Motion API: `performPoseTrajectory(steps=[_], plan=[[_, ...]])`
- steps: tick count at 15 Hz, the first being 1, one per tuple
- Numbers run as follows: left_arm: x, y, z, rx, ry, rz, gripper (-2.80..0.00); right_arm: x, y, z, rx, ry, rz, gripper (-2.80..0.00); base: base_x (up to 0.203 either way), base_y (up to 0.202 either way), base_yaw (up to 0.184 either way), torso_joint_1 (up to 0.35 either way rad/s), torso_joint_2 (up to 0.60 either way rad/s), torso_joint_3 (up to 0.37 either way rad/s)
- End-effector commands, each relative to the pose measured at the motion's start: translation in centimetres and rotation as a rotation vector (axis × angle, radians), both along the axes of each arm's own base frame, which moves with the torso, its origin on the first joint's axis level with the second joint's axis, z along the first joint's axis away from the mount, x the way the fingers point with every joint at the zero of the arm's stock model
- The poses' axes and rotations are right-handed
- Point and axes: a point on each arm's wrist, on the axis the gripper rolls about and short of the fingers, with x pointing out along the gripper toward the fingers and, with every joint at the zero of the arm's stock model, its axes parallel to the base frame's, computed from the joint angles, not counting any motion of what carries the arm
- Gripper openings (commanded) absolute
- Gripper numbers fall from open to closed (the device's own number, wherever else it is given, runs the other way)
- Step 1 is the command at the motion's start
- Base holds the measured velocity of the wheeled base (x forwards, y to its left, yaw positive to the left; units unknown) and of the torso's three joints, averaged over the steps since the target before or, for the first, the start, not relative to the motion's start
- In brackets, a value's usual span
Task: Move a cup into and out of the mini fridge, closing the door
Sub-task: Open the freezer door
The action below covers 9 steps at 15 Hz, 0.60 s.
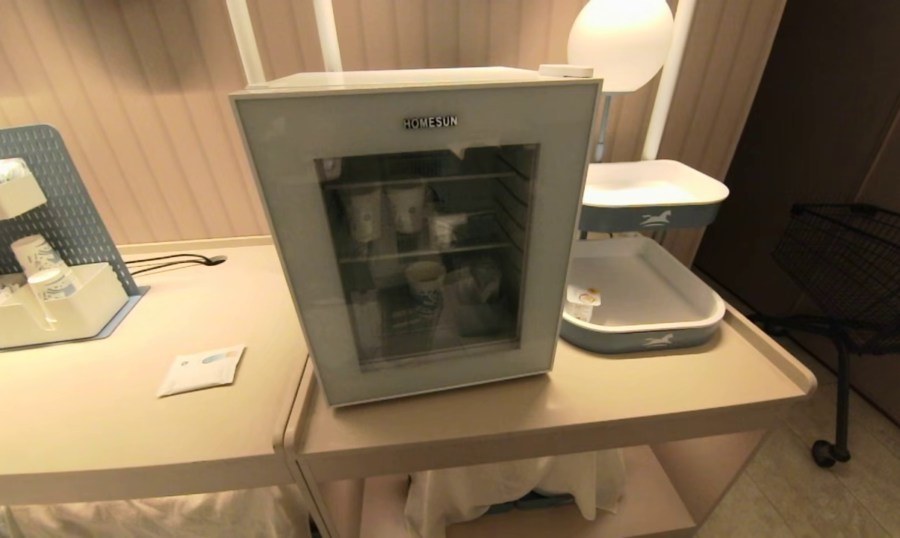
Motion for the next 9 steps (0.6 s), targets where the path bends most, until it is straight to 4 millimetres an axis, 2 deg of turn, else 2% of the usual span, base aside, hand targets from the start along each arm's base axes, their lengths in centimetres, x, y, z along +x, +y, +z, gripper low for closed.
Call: performPoseTrajectory(steps=[1,9], plan=[[0.01,0.0,0.02,0.0,0.001,0.0,-2.8,0.01,0.0,0.02,0.007,0.001,0.0,-2.8,0.0,0.0,0.0,0.0,0.0,0.0],[0.01,0.0,0.02,0.0,0.001,0.0,-2.8,0.01,0.0,0.02,0.012,0.001,-0.002,-2.8,0.0,0.0,0.0,0.0,0.0,0.0]])
